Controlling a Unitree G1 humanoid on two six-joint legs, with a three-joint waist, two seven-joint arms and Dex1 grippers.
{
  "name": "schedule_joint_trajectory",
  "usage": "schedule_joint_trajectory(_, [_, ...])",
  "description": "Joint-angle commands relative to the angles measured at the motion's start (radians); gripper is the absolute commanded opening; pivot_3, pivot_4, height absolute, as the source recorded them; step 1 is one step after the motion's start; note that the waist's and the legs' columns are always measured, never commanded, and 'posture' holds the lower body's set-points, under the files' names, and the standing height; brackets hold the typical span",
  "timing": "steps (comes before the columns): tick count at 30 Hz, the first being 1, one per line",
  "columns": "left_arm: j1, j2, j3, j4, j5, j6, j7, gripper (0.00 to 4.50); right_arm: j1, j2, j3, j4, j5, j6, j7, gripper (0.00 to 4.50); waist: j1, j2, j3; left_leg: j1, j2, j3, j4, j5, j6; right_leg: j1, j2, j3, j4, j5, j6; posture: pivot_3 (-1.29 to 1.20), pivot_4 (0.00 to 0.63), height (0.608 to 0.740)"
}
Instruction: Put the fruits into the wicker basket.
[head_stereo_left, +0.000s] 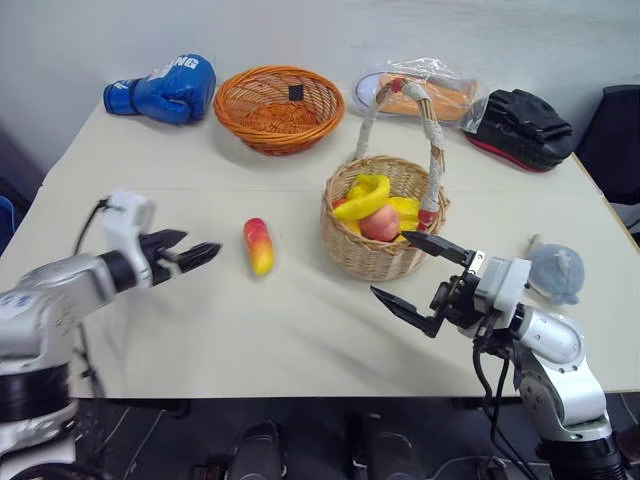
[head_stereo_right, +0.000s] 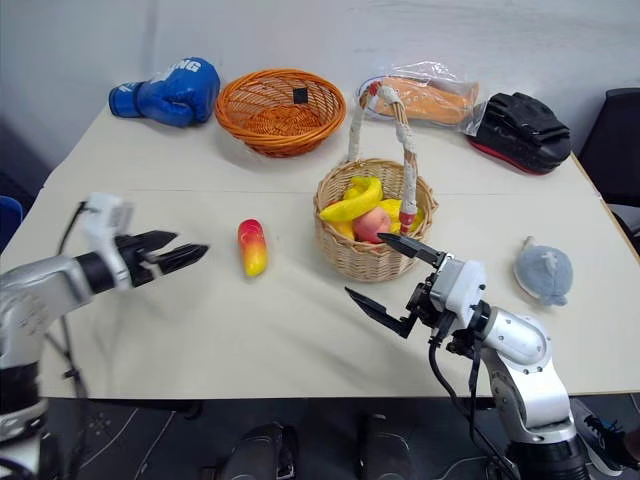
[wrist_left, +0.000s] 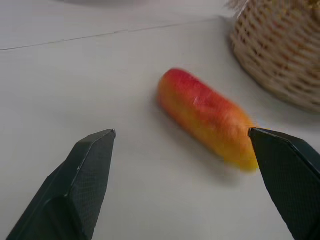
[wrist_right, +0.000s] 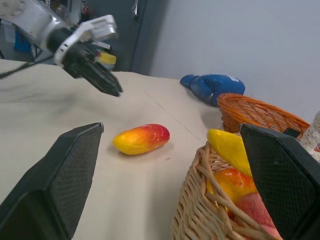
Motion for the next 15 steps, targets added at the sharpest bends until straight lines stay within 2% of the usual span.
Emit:
schedule_joint_trajectory(1, [-0.072, -0.021, -0.067, 0.046, 0.031, 0.075, 0.054, 4.47, 0.005, 0.004, -0.006, -0.015, 0.005, 0.012, -0.021, 4.50, -0.007, 0.000, 0.000, 0.000, 0.000, 0.001, 0.000, 0.000, 0.000, 0.000, 0.001, 0.001, 0.000, 0.000, 0.000, 0.00, 0.150, 0.740])
schedule_joint_trajectory(5, [-0.075, -0.045, -0.141, 0.085, 0.069, 0.080, 0.071, 4.47, 0.015, 0.023, -0.003, -0.023, -0.005, 0.004, -0.049, 4.50, -0.023, 0.000, 0.000, 0.001, 0.004, 0.002, -0.002, 0.001, -0.004, -0.001, 0.008, 0.005, 0.000, -0.001, -0.001, 0.00, 0.150, 0.740])
schedule_joint_trajectory(12, [-0.074, -0.103, -0.225, 0.135, 0.132, 0.029, 0.070, 4.47, 0.100, 0.032, -0.024, -0.073, -0.021, -0.018, -0.093, 4.50, -0.014, 0.000, 0.000, 0.002, 0.004, 0.002, -0.001, 0.001, -0.005, -0.001, 0.008, 0.007, -0.002, -0.001, -0.001, 0.00, 0.150, 0.740])
schedule_joint_trajectory(15, [-0.093, -0.100, -0.265, 0.157, 0.165, -0.025, 0.043, 3.89, 0.115, 0.037, -0.025, -0.075, -0.029, -0.026, -0.103, 4.50, -0.003, 0.000, 0.000, 0.003, 0.003, 0.002, 0.000, 0.001, -0.005, -0.001, 0.008, 0.008, -0.001, -0.001, -0.001, 0.00, 0.150, 0.740])
